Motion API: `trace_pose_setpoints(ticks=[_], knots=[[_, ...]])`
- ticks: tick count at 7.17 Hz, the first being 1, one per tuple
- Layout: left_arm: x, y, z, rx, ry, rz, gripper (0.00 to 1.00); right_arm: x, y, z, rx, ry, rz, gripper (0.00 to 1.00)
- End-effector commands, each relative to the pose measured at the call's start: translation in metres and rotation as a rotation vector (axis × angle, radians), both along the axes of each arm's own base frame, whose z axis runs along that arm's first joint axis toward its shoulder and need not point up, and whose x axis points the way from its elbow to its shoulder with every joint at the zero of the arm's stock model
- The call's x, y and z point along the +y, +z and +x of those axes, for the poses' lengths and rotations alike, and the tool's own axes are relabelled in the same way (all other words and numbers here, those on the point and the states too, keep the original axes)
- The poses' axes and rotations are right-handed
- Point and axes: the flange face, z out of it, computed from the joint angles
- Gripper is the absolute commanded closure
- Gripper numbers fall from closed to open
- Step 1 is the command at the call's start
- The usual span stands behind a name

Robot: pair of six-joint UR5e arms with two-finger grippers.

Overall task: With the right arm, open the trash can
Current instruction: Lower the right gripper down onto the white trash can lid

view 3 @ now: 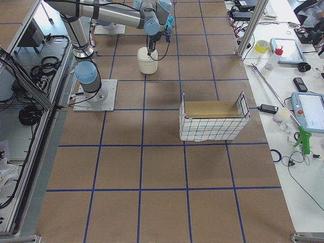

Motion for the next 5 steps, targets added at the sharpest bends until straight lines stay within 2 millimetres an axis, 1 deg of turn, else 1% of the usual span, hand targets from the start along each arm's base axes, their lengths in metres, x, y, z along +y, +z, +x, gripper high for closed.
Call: trace_pose_setpoints(ticks=[1,3,4,5], knots=[[0.0,0.0,0.0,0.0,0.0,0.0,0.0,0.0017,-0.0047,-0.0001,-0.004,0.027,0.016,1.0],[0.0,0.0,0.0,0.0,0.0,0.0,0.0,0.0057,-0.0141,-0.001,-0.003,0.031,0.035,1.0],[0.0,0.0,0.0,0.0,0.0,0.0,0.0,0.0052,-0.0139,-0.0009,-0.005,0.032,0.031,1.0],[0.0,0.0,0.0,0.0,0.0,0.0,0.0,0.0009,-0.0068,0.0001,-0.007,0.031,0.012,1.0]])
